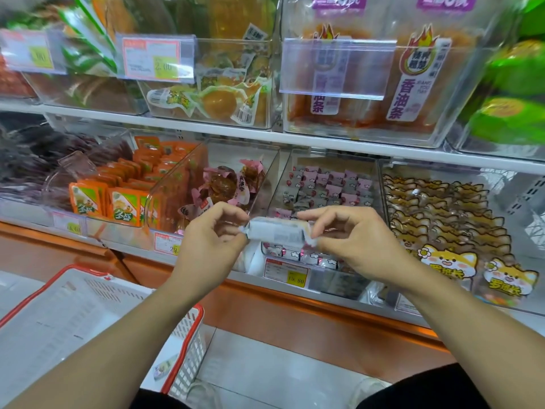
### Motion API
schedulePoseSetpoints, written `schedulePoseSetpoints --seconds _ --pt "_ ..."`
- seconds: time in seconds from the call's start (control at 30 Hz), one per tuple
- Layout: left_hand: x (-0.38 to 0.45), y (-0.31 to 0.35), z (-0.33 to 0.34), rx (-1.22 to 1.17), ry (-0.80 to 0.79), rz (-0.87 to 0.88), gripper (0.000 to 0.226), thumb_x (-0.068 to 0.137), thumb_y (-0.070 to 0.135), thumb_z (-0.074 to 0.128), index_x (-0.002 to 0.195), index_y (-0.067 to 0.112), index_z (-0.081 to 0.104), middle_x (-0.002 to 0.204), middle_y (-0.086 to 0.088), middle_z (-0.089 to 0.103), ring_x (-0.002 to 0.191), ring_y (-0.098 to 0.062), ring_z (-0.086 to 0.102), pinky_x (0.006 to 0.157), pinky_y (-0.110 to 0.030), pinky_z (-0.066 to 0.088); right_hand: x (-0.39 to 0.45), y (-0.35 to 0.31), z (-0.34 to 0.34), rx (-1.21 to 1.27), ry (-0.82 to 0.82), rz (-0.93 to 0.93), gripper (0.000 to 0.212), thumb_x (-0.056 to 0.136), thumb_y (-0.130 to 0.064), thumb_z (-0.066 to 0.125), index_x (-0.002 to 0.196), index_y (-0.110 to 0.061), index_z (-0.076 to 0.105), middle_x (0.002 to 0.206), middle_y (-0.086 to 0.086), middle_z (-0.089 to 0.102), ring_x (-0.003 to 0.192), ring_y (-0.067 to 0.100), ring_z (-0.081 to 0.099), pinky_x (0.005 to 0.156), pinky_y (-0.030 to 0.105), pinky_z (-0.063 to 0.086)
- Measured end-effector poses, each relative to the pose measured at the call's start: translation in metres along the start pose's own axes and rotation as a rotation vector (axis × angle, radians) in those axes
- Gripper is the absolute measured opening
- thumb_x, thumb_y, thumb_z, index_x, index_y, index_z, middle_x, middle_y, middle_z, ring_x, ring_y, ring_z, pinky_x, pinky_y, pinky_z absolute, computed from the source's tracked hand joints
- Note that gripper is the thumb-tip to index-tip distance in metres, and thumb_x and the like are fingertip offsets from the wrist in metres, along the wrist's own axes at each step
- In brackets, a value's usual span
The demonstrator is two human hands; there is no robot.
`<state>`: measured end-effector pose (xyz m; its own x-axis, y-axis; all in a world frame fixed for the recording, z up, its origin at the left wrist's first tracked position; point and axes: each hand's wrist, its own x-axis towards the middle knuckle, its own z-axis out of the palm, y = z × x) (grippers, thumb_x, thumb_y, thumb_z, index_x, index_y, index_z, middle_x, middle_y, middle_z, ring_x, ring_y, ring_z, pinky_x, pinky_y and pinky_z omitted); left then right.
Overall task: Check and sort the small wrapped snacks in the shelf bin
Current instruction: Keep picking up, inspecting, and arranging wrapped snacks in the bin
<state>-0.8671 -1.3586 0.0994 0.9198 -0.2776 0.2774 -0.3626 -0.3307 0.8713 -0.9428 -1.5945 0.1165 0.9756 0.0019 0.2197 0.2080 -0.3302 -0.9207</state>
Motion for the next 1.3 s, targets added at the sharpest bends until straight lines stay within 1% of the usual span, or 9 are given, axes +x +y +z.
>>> schedulePoseSetpoints --seconds 0.1,0.23,0.37,0.5,0.63,0.73,0.9,1.1,1.3 --pt "-0.001 0.007 0.009 -0.134 0.033 -0.059 0.024 0.087 0.004 0.075 0.102 0.020 0.065 0.090 0.003 0.072 0.071 -0.011 0.067 0.068 -0.019 0.057 0.007 -0.001 0.000 0.261 0.128 0.061 0.017 0.083 0.007 0.071 0.083 -0.008 0.064 0.107 -0.001 0.077 0.103 0.019 0.073 0.078 0.025 0.060" --pt "0.000 0.011 0.030 -0.150 0.081 -0.048 0.024 0.088 0.007 0.075 0.105 0.019 0.064 0.095 0.005 0.071 0.079 -0.005 0.068 0.075 -0.016 0.055 0.027 0.004 -0.006 0.489 0.523 0.189 0.009 0.090 0.000 0.067 0.093 -0.006 0.061 0.096 0.004 0.077 0.096 0.022 0.075 0.086 0.032 0.060" --pt "0.003 0.009 0.052 0.342 -0.080 0.221 0.027 0.094 0.026 0.067 0.121 0.022 0.066 0.118 0.006 0.068 0.109 -0.004 0.057 0.100 -0.024 0.044 0.046 0.014 -0.011 0.235 0.697 0.164 0.017 0.091 -0.012 0.072 0.085 -0.026 0.064 0.097 0.002 0.075 0.094 0.024 0.074 0.085 0.037 0.060" --pt "0.009 0.013 0.078 0.892 -0.260 0.327 0.066 0.096 0.065 0.041 0.138 0.017 0.056 0.148 -0.005 0.051 0.144 -0.023 0.032 0.122 -0.042 0.016 0.055 0.024 -0.005 -0.061 0.661 0.101 0.021 0.089 -0.017 0.074 0.084 -0.032 0.059 0.093 -0.006 0.073 0.090 0.012 0.068 0.082 0.030 0.053" --pt "0.009 0.016 0.092 1.164 -0.349 0.205 0.090 0.092 0.079 0.016 0.149 0.015 0.041 0.157 -0.012 0.040 0.152 -0.031 0.018 0.120 -0.057 -0.014 0.066 0.026 0.005 -0.100 0.604 0.038 0.015 0.090 -0.015 0.072 0.091 -0.023 0.060 0.093 -0.005 0.072 0.087 0.003 0.067 0.077 0.015 0.049" --pt "0.009 0.017 0.093 1.138 -0.403 0.158 0.095 0.090 0.081 0.018 0.152 0.011 0.034 0.151 -0.011 0.046 0.146 -0.030 0.031 0.122 -0.057 -0.010 0.072 0.023 0.006 -0.051 0.579 -0.021 0.015 0.092 -0.013 0.070 0.090 -0.023 0.060 0.089 -0.010 0.071 0.081 -0.005 0.066 0.073 0.009 0.047" --pt "0.010 0.020 0.092 1.105 -0.423 0.119 0.091 0.090 0.081 0.021 0.143 0.011 0.041 0.147 -0.010 0.049 0.142 -0.029 0.037 0.124 -0.056 0.002 0.077 0.030 0.009 -0.145 0.403 0.033 0.022 0.091 -0.019 0.071 0.084 -0.032 0.054 0.091 -0.008 0.069 0.092 0.017 0.068 0.087 0.045 0.057" --pt "0.009 0.021 0.088 1.079 -0.463 0.121 0.088 0.093 0.078 0.024 0.152 0.013 0.033 0.153 -0.010 0.042 0.146 -0.028 0.030 0.125 -0.055 0.006 0.081 0.035 0.012 -0.318 0.377 -0.033 0.025 0.086 -0.021 0.076 0.078 -0.031 0.055 0.076 -0.012 0.064 0.072 -0.001 0.059 0.062 0.009 0.043" --pt "0.006 0.019 0.086 1.037 -0.454 0.130 0.084 0.095 0.075 0.028 0.151 0.013 0.034 0.154 -0.009 0.039 0.147 -0.027 0.028 0.125 -0.053 0.008 0.089 0.033 0.022 -0.487 0.325 0.036 0.025 0.086 -0.027 0.075 0.077 -0.034 0.052 0.076 -0.016 0.062 0.071 -0.003 0.058 0.055 0.008 0.039"
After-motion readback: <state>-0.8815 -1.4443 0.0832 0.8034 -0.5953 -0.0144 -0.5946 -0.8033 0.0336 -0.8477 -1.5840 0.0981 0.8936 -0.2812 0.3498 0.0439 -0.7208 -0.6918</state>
